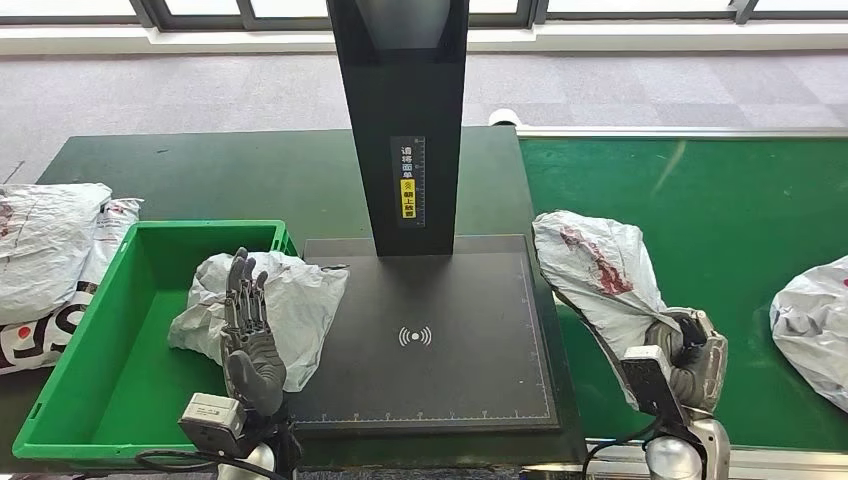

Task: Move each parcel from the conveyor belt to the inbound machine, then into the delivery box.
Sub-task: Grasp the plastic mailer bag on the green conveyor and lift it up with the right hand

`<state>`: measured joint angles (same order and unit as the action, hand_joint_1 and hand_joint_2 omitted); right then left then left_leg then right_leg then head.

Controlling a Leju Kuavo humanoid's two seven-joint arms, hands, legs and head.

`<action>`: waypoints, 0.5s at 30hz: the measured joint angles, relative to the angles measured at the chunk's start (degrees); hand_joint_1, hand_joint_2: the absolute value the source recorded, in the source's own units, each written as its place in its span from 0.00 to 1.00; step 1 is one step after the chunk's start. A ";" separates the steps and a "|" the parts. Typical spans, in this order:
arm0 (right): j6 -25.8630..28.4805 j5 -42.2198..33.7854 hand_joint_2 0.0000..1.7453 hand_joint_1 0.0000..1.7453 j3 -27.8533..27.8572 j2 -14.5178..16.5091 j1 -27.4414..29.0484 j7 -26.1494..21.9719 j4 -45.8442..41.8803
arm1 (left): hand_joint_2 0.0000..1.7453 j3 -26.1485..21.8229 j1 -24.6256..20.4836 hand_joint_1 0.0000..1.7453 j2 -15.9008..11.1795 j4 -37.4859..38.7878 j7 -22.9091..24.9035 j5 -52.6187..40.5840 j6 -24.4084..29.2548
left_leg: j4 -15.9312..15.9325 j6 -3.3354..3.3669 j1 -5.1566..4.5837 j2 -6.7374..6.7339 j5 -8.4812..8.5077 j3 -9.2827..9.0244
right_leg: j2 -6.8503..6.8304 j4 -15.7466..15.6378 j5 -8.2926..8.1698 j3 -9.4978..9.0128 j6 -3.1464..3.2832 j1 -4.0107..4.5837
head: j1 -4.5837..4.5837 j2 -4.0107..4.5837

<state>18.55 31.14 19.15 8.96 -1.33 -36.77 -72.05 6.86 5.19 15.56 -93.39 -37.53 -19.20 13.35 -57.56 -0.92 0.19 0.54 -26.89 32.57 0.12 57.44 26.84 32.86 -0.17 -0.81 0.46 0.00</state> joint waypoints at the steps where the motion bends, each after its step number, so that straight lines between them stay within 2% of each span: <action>1: 0.35 -0.46 1.00 1.00 -0.44 0.25 0.97 -0.55 -2.01 | 0.00 0.00 0.00 0.00 0.00 0.00 0.00 0.03 0.00 | 0.00 0.00 0.00 0.01 0.00 0.00 | -0.01 0.00 0.00 -0.01 0.00 0.00 | 0.00 0.00; 8: 2.60 -1.95 1.00 1.00 -3.53 2.18 7.38 -2.96 -14.78 | 0.00 0.00 -0.02 0.00 0.00 0.01 0.00 0.09 -0.56 | 0.00 0.00 0.00 -0.01 0.00 -0.02 | 0.00 0.00 0.00 -0.02 0.00 0.00 | 0.01 0.00; 12: 4.48 -0.13 1.00 1.00 -8.85 3.48 11.84 -2.81 -23.71 | 0.00 -0.01 -0.12 0.00 0.02 0.10 -0.01 -0.16 -1.65 | 0.01 -0.03 0.00 -0.09 -0.02 -0.02 | 0.06 0.01 0.02 0.02 0.04 0.03 | 0.00 0.00; 15: 2.86 1.08 1.00 1.00 -13.83 3.57 12.98 -0.30 -26.61 | 0.00 0.00 -0.33 0.00 0.02 0.37 -0.01 0.03 -2.09 | 0.02 -0.04 0.01 -0.18 -0.03 -0.04 | 0.12 0.01 0.04 0.03 0.07 0.07 | 0.00 0.00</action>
<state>21.40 32.23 5.33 12.52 11.64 -37.07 -98.66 6.86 4.86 15.58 -93.03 -37.53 -19.17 11.27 -57.54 -0.97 0.20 0.36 -26.92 32.54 0.25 57.45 26.88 32.89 -0.10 -0.75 0.46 0.00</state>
